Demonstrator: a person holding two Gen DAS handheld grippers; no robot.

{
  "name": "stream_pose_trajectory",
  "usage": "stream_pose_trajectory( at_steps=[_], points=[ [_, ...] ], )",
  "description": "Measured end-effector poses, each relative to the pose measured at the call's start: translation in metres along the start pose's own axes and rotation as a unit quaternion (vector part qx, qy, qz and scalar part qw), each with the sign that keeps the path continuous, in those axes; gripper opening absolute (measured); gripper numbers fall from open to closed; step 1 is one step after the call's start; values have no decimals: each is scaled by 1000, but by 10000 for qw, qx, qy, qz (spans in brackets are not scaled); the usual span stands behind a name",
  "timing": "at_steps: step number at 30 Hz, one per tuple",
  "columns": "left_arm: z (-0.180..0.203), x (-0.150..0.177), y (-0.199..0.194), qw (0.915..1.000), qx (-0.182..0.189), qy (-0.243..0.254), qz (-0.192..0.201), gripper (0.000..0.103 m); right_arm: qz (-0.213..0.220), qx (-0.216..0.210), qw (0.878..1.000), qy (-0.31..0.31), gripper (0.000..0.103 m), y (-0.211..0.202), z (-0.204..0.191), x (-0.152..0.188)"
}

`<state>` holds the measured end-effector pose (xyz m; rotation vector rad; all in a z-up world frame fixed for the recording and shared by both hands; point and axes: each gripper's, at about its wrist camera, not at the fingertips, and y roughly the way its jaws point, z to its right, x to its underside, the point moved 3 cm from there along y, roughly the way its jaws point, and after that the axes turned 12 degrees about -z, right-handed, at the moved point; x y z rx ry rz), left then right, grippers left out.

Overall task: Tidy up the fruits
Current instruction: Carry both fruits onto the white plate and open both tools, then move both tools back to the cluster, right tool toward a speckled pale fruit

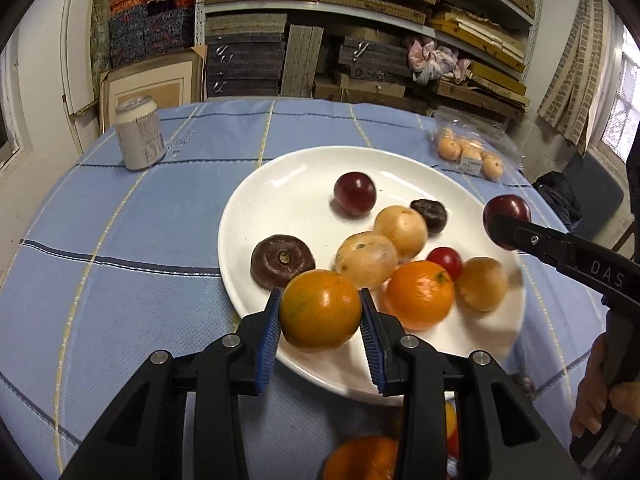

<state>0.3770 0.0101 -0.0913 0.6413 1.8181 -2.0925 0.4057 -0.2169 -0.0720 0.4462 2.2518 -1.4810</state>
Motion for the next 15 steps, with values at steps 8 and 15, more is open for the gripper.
stream_pose_trajectory(
  at_steps=[8,15],
  points=[
    [-2,1,-10,9990,-300,82,325,61,301,23,9995,98,63,-10,15,6],
    [-1,11,-40,9930,-792,124,868,78,653,220,9976,-114,74,-40,5,33]
  ],
)
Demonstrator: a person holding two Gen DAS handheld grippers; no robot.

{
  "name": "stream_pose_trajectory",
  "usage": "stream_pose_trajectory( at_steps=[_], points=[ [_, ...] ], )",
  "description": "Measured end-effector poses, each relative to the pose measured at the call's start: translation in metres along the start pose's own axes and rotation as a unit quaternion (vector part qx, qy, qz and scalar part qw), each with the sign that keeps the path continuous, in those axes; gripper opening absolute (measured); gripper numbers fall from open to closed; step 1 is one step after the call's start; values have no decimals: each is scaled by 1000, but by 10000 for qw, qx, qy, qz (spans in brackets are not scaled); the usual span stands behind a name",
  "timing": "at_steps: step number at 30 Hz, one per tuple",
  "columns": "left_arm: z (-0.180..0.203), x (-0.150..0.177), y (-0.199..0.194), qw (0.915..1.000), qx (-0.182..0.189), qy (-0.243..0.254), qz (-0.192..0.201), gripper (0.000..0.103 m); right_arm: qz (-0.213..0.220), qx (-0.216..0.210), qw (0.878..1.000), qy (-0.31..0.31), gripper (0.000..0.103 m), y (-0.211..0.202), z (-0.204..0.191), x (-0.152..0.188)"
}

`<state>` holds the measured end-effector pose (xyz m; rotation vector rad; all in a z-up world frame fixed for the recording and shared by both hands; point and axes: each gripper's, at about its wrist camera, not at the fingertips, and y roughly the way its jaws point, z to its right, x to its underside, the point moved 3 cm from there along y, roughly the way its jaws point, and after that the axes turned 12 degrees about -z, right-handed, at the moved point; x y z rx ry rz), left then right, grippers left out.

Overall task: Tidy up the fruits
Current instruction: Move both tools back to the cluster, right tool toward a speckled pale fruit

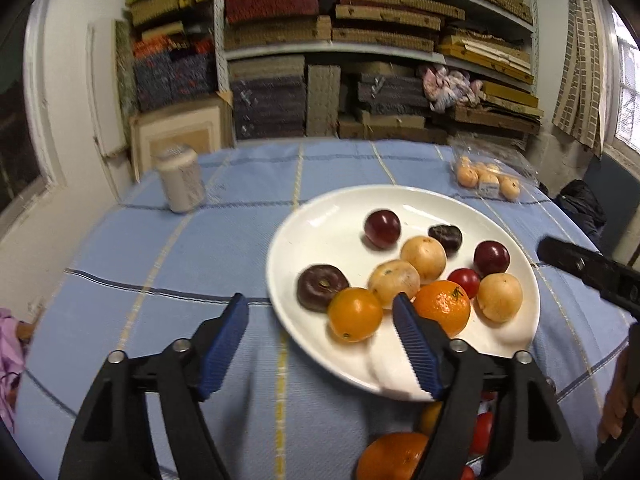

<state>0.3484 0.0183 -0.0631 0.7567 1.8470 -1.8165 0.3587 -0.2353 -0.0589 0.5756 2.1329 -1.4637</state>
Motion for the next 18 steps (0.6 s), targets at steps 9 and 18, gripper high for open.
stream_pose_trajectory(
  at_steps=[9,18],
  points=[
    [-5,23,-35,9992,-228,-82,315,86,208,130,9997,2,84,-40,-2,53],
    [-25,60,-55,9989,-117,-438,122,96,-11,-73,10000,-29,86,-61,-5,102]
  ],
)
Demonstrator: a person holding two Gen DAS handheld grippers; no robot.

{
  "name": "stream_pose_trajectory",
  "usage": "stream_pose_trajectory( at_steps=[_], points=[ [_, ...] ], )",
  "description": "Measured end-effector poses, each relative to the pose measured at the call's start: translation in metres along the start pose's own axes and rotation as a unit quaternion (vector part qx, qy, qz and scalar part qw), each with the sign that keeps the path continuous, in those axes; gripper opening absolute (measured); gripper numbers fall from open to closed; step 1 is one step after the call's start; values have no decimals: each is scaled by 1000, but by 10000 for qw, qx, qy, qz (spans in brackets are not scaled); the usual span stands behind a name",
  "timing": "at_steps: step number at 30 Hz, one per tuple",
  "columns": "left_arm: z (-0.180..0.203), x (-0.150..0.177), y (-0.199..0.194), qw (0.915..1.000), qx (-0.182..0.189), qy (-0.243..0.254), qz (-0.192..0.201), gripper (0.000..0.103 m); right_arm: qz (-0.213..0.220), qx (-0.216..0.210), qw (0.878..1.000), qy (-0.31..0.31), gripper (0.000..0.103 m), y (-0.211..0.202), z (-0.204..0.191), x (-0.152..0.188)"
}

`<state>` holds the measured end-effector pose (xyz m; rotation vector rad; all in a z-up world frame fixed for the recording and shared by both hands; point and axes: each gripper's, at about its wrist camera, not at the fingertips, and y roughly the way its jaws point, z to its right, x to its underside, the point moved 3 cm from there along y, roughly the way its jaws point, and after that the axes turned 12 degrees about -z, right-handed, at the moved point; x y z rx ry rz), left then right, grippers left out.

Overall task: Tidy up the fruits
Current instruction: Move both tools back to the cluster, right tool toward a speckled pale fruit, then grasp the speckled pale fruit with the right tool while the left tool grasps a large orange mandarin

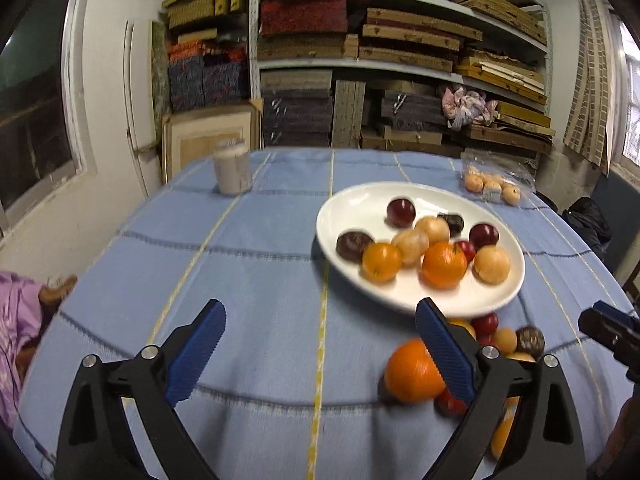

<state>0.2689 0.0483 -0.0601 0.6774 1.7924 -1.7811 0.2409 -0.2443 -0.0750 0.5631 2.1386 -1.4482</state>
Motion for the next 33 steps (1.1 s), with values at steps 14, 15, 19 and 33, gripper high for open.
stream_pose_trajectory(
  at_steps=[14,15,19,33],
  points=[
    [-3,28,4,9991,10,125,-399,96,-844,-419,9852,-1433,85,8,-69,52],
    [-2,28,4,9991,-8,150,-403,96,-879,-396,9836,-1525,85,10,-73,54],
    [-1,28,7,9990,-7,134,-438,96,-978,-393,9833,-1483,78,16,-74,54],
    [8,29,16,9978,-24,335,-578,97,-1460,-280,9764,-1569,38,42,-79,55]
  ],
)
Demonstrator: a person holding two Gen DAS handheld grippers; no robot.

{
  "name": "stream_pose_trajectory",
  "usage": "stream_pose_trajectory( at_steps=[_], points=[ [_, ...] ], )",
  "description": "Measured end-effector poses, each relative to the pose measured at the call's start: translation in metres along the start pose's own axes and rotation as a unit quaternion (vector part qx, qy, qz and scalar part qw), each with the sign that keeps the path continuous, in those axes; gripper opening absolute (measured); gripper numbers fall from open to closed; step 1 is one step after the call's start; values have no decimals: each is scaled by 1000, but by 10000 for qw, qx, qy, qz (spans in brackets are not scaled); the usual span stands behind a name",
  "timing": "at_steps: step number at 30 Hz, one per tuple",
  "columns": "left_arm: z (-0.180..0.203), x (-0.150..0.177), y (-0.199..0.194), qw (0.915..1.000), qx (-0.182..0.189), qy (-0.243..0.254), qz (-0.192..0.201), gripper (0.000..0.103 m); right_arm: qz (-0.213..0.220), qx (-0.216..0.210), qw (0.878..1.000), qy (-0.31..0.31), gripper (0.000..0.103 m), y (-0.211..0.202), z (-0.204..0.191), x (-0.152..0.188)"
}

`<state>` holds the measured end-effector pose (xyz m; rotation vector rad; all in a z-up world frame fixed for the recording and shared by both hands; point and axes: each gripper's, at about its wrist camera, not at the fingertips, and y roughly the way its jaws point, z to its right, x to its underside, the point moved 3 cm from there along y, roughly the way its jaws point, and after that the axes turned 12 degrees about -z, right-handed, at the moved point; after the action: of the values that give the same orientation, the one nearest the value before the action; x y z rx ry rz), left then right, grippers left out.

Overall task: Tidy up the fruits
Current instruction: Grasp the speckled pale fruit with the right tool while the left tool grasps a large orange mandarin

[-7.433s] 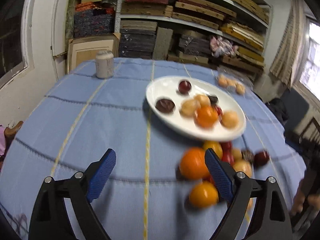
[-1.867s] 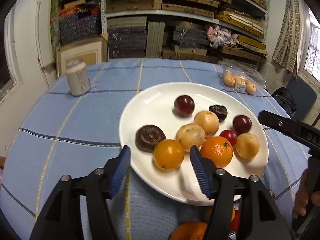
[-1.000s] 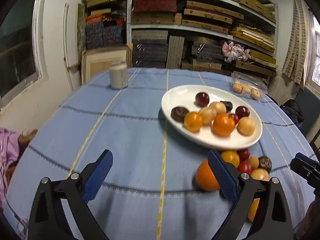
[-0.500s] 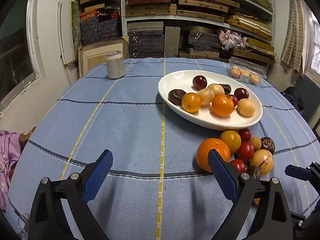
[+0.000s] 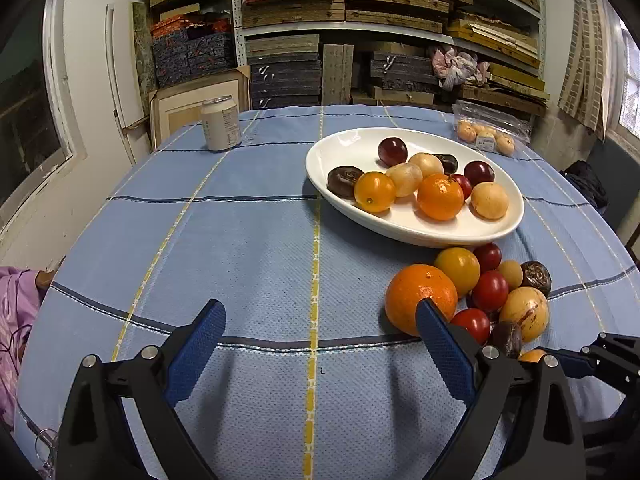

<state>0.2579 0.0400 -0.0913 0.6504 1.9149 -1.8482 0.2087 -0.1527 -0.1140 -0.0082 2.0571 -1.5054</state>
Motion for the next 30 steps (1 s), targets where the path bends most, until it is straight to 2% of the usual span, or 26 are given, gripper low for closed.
stream_pose_trajectory(
  at_steps=[4,9,12,15,17,20,23,27,30],
  points=[
    [7,1,1,9999,27,157,19,97,200,-142,9995,196,38,-10,10,-1],
    [26,0,7,9984,-127,546,41,97,423,-276,9945,913,38,-23,45,2],
    [37,-6,11,9975,-65,705,81,97,416,-267,9946,917,38,-23,46,2],
    [46,-11,23,9963,-137,841,-47,97,412,-242,9950,883,38,-23,46,1],
    [43,-15,27,9971,-40,750,-101,98,404,-246,9945,930,38,-22,46,0],
    [29,-15,35,9980,152,471,-381,100,416,-267,9941,970,38,-21,47,2],
    [5,-6,36,9982,108,130,-574,100,407,-286,9937,1002,38,-21,49,2],
    [-20,-3,31,9970,332,-334,-613,100,426,-300,9935,1014,38,-22,49,3],
    [-22,-6,32,9966,451,-352,-599,95,429,-288,9936,1005,38,-22,49,3]
  ],
)
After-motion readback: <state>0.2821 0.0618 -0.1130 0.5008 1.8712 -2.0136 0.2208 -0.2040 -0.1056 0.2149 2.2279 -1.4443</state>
